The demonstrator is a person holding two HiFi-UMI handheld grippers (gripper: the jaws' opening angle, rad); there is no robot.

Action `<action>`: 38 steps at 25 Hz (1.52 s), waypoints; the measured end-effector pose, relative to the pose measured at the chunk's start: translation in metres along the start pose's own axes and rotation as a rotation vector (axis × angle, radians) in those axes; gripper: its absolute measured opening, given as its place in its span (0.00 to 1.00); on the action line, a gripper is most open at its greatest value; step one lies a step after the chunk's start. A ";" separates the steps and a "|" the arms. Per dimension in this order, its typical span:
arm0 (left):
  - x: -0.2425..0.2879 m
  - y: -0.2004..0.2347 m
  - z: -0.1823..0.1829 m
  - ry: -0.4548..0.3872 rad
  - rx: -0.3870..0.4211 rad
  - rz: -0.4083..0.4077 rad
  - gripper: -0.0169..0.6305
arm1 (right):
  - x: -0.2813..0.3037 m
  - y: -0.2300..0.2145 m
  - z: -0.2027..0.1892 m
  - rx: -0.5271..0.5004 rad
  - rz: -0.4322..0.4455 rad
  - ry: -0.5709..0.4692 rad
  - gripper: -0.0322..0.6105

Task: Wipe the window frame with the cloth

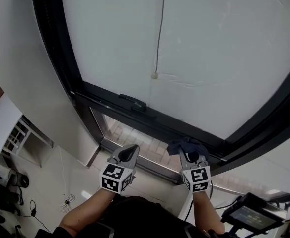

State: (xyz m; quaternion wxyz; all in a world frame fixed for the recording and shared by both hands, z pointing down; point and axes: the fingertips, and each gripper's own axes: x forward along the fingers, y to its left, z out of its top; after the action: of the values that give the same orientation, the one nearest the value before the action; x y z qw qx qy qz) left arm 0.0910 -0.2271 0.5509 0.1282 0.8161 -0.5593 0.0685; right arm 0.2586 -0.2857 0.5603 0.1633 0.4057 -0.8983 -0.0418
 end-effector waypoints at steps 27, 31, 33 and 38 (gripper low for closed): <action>-0.066 0.131 0.013 -0.071 -0.033 0.159 0.02 | 0.103 0.091 0.048 -0.047 0.122 -0.009 0.16; -0.078 0.151 0.015 -0.085 -0.039 0.183 0.02 | 0.117 0.103 0.055 -0.052 0.129 -0.015 0.16; -0.085 0.163 0.018 -0.097 -0.044 0.205 0.02 | 0.126 0.108 0.059 -0.052 0.132 -0.021 0.16; -0.102 0.189 0.015 -0.104 -0.055 0.241 0.02 | 0.142 0.124 0.066 -0.046 0.147 -0.017 0.16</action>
State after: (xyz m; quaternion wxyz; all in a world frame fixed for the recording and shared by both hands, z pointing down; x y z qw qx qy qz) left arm -0.1228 -0.2049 0.5354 0.1121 0.7417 -0.6608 0.0256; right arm 0.0606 -0.3123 0.5602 0.1678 0.3347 -0.9257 -0.0538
